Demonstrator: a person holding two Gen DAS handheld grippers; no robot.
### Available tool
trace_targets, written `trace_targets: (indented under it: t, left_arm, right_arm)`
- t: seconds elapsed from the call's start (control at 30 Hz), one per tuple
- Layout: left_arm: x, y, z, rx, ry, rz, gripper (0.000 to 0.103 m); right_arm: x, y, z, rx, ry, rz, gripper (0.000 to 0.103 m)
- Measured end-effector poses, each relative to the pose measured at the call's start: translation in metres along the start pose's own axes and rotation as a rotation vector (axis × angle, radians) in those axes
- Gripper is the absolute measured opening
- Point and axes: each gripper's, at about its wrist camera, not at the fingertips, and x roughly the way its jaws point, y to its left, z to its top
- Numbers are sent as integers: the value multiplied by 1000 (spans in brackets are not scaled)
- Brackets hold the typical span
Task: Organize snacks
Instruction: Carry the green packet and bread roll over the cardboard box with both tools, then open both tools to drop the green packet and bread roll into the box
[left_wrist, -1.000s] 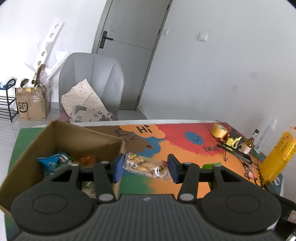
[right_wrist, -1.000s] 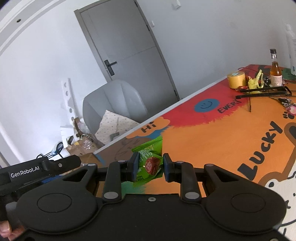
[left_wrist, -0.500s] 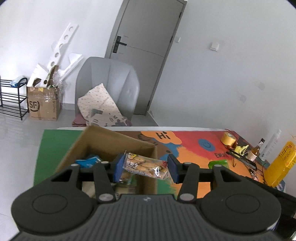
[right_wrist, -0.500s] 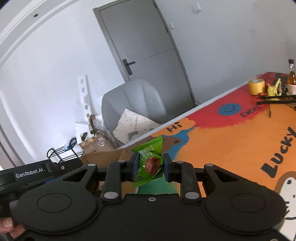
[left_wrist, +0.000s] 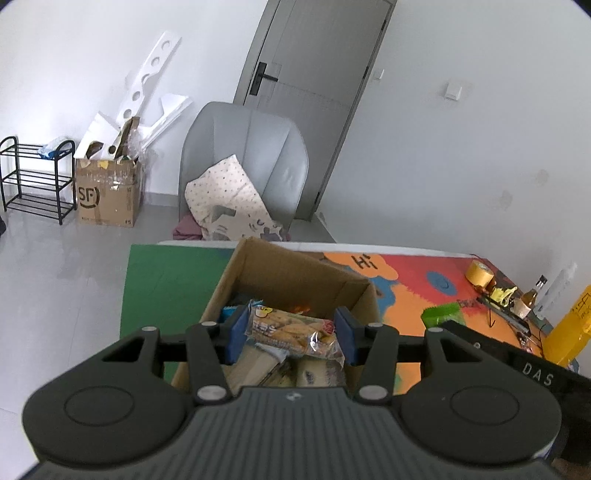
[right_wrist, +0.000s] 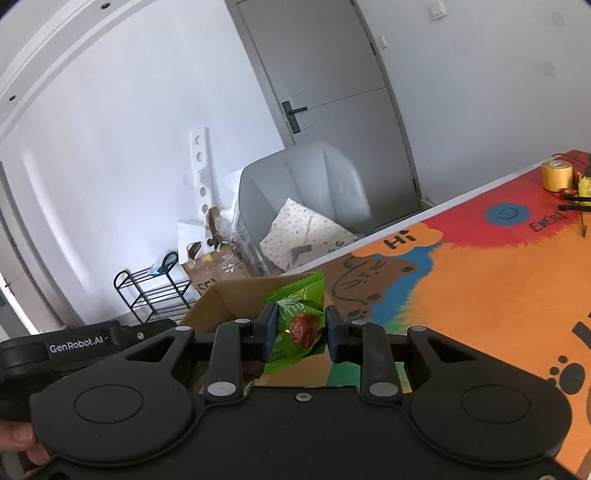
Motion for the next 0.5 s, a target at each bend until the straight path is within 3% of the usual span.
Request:
trace_targets:
  t: [0.13, 0.2, 0.5]
  left_arm:
    - [1, 7, -3, -5, 35, 9, 54]
    - [0, 12, -4, -15, 43, 18, 62]
    - [-13, 28, -2, -34, 13, 54, 76]
  right_arm:
    - [4, 12, -4, -17, 16, 14, 25]
    - [5, 18, -7, -26, 25, 24, 25]
    - [10, 44, -13, -66, 66, 79, 26]
